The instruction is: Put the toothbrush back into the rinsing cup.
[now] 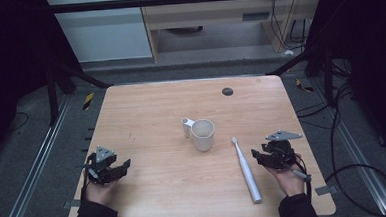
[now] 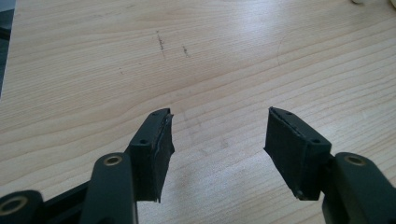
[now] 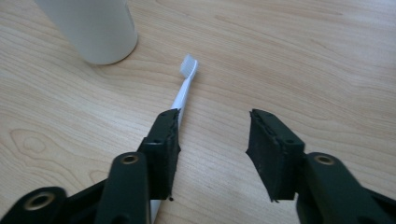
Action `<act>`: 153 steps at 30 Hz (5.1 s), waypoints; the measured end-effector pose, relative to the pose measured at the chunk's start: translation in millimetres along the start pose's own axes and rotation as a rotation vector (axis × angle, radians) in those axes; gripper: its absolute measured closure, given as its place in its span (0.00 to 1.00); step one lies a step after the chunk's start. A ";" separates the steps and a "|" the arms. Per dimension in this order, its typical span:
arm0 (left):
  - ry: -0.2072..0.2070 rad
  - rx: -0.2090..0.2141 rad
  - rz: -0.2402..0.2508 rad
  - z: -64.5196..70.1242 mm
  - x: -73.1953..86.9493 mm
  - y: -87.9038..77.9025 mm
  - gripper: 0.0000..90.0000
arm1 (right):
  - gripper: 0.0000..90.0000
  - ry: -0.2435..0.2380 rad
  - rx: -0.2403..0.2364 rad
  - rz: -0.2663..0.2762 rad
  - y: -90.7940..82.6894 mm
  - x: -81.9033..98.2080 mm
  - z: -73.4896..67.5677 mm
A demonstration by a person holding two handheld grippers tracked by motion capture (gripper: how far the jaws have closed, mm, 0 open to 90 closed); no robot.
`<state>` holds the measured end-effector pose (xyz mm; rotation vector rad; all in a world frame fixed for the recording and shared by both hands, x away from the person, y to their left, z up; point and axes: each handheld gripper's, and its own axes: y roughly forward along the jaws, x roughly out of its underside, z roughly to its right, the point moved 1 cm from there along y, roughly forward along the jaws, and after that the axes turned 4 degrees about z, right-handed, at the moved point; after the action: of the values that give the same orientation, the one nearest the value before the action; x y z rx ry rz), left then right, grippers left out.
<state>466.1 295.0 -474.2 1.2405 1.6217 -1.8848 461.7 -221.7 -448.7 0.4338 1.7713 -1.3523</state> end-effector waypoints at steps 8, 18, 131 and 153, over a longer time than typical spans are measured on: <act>0.009 -0.007 -0.004 -0.1 0.6 1.1 0.44 | 0.43 -0.002 0.005 -0.023 -3.3 -3.8 2.2; 0.021 -0.015 -0.010 0.0 1.2 2.9 0.43 | 0.40 -0.037 0.011 -0.081 -2.9 -10.5 -5.2; 0.055 -0.010 -0.054 3.6 3.2 10.1 0.41 | 0.76 -0.049 -0.036 -0.344 51.0 -11.0 -38.3; 0.057 -0.008 -0.059 3.6 3.4 10.4 0.41 | 0.64 -0.085 -0.054 -0.395 59.2 -3.9 -43.4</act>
<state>470.7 289.6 -483.3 1.2673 1.7113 -1.8913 487.6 -160.3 -479.6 -0.0090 1.8809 -1.5601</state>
